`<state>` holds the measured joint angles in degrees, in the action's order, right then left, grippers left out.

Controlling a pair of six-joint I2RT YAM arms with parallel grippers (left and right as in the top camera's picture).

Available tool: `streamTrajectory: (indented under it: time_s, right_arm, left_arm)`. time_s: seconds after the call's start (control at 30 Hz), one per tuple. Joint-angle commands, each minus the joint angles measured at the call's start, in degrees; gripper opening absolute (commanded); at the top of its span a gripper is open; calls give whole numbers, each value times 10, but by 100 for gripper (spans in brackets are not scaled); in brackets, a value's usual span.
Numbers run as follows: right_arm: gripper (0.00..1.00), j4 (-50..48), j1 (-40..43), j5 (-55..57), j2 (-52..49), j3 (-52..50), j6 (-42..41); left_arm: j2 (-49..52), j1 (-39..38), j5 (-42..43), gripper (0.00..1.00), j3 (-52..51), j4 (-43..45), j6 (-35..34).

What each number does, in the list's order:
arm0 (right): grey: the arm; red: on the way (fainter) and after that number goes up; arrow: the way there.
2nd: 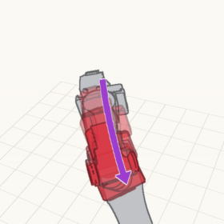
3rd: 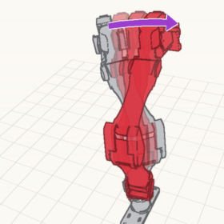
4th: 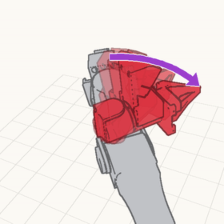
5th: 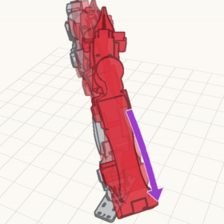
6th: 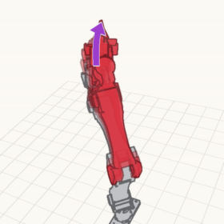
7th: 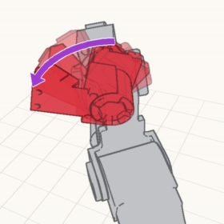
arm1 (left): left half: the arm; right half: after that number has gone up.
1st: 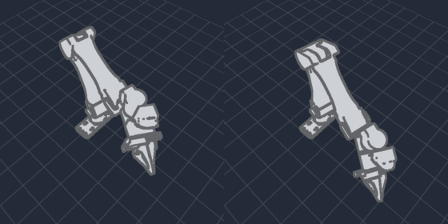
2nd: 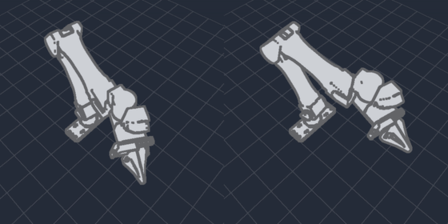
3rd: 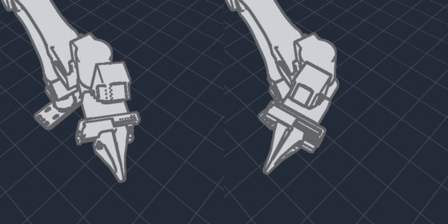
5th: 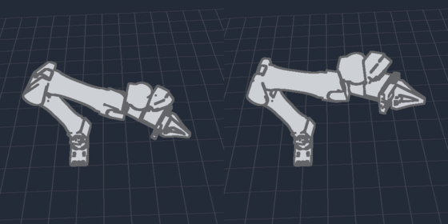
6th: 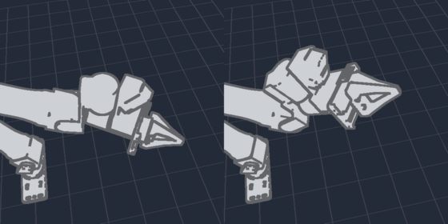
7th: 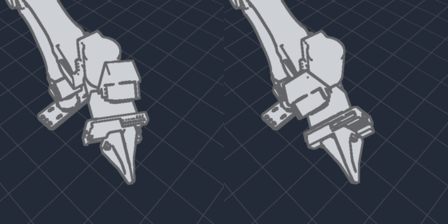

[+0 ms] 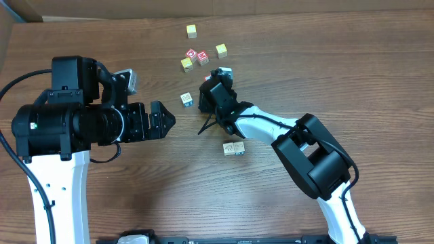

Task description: Flip 5 blocks

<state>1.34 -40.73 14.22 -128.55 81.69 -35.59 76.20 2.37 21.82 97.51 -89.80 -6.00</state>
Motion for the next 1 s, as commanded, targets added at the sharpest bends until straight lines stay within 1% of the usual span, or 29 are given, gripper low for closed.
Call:
streamTrajectory:
  time_s: [0.0, 0.07, 0.2, 0.23, 0.47, 0.5, 0.53, 0.57, 0.67, 0.8, 0.87, 0.97]
  right_arm:
    - [46, 19, 4, 5, 7, 1, -6]
    - [41, 40, 3, 5, 31, 1, -5]
    - [38, 71, 3, 6, 89, 1, 42]
    - [36, 83, 3, 6, 107, 1, 51]
    - [34, 212, 2, -27, 208, 1, 56]
    - [36, 218, 2, -27, 214, 1, 56]
    - [52, 220, 2, -27, 216, 1, 57]
    - [61, 219, 2, -28, 216, 1, 60]
    - [66, 219, 2, -43, 210, 1, 92]
    - [78, 201, 2, -44, 186, 1, 127]
    - [81, 177, 2, -44, 163, 1, 146]
    - [80, 136, 3, -44, 121, 1, 171]
  left_arm:
    - [3, 2, 0, 100, 12, 1, 0]
    - [3, 2, 0, 100, 12, 1, 0]
    - [3, 2, 0, 100, 12, 1, 0]
    - [3, 2, 0, 100, 12, 1, 0]
    - [3, 2, 0, 100, 12, 1, 0]
    - [3, 2, 0, 100, 12, 1, 0]
    - [3, 2, 0, 100, 12, 1, 0]
    - [3, 2, 0, 100, 12, 1, 0]
    - [3, 2, 0, 100, 12, 1, 0]
    - [3, 2, 0, 100, 12, 1, 0]
    - [3, 2, 0, 99, 12, 1, 0]
    - [3, 2, 0, 100, 12, 1, 0]
